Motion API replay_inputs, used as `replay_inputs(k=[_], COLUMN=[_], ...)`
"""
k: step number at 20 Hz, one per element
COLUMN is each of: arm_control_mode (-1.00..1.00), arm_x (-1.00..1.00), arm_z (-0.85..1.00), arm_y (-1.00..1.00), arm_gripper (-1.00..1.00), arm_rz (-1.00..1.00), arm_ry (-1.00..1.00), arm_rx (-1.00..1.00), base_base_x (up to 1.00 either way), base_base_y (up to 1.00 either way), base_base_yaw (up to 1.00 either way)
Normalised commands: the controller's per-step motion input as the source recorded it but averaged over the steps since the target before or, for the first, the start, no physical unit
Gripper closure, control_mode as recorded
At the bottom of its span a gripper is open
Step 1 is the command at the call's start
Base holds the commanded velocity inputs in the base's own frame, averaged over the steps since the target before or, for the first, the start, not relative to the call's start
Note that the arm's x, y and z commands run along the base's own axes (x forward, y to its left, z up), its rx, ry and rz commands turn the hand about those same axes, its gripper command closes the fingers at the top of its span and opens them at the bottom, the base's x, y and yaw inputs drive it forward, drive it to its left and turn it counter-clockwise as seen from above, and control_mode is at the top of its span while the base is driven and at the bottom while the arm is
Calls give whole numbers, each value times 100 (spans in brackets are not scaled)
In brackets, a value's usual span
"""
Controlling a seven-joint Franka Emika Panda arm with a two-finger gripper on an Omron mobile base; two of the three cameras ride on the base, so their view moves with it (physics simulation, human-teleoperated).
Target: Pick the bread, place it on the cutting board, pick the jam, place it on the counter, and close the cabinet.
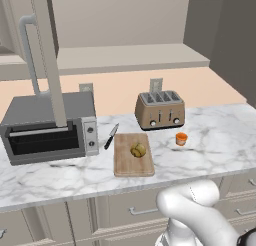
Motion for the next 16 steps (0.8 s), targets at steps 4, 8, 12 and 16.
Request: replay_inputs(k=[4, 8, 12, 16], arm_control_mode=[-100, -100, -100, -100], arm_x=[18, 18, 27, 36], arm_z=[0, 0, 0, 0], arm_y=[51, 49, 40, 36], arm_gripper=[-100, -100, -100, -100], arm_rz=[0, 0, 0, 0], arm_ry=[0, 0, 0, 0], arm_rx=[0, 0, 0, 0], base_base_x=[0, 0, 0, 0], base_base_y=[0, 0, 0, 0], base_base_yaw=[0, 0, 0, 0])
